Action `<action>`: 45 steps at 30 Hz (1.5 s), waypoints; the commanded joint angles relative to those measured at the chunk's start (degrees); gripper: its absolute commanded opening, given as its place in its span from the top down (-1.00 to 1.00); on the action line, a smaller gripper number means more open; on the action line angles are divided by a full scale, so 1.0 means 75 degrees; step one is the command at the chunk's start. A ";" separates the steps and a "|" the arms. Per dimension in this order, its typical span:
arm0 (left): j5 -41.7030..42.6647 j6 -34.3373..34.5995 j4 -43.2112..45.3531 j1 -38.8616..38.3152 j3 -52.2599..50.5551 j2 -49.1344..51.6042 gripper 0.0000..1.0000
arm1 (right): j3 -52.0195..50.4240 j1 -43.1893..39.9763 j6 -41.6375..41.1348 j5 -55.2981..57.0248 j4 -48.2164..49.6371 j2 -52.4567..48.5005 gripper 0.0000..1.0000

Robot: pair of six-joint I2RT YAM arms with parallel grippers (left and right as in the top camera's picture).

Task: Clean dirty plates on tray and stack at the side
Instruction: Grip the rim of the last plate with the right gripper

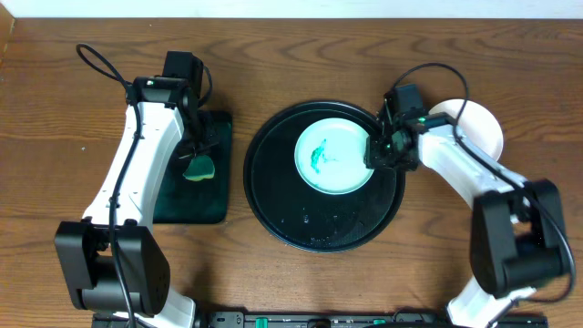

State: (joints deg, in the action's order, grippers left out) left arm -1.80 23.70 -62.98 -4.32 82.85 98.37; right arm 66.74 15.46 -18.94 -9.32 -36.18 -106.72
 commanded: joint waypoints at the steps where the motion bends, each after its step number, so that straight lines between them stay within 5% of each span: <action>1: -0.0038 -0.0128 -0.0032 0.0032 -0.0038 0.0047 0.85 | -0.0029 0.0064 -0.0181 -0.0195 0.0341 -0.0545 0.05; 5: -0.0038 -0.0131 -0.0032 0.0032 -0.0038 0.0047 0.85 | -0.0029 0.0067 -0.0548 -0.0329 0.0688 -0.0819 0.30; 7: -0.0041 -0.0131 -0.0029 0.0032 -0.0038 0.0047 0.85 | -0.0029 0.0067 -0.0560 -0.0347 0.0761 -0.0848 0.87; 8: -0.0041 -0.0131 -0.0026 0.0032 -0.0038 0.0047 0.85 | -0.0029 0.0067 -0.0560 -0.0344 0.0761 -0.0848 0.97; 19: -0.0108 -0.0335 0.0618 0.0067 -0.0452 0.0280 0.86 | -0.0029 0.0070 -0.0149 -0.0370 0.0460 -0.0848 0.97; 33: -0.0242 -0.0268 0.1072 0.0423 -0.0667 0.2401 0.86 | -0.0029 0.0067 0.0108 -0.0428 0.0242 -0.0845 0.97; 45: -0.0245 -0.0271 0.1017 0.0256 -0.0653 0.1445 0.85 | -0.0029 0.0067 0.0108 -0.0428 0.0195 -0.0845 0.97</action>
State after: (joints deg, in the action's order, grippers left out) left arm -2.81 22.22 -55.07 -1.69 78.19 114.52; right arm 67.88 15.16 -19.25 -10.94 -33.23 -110.63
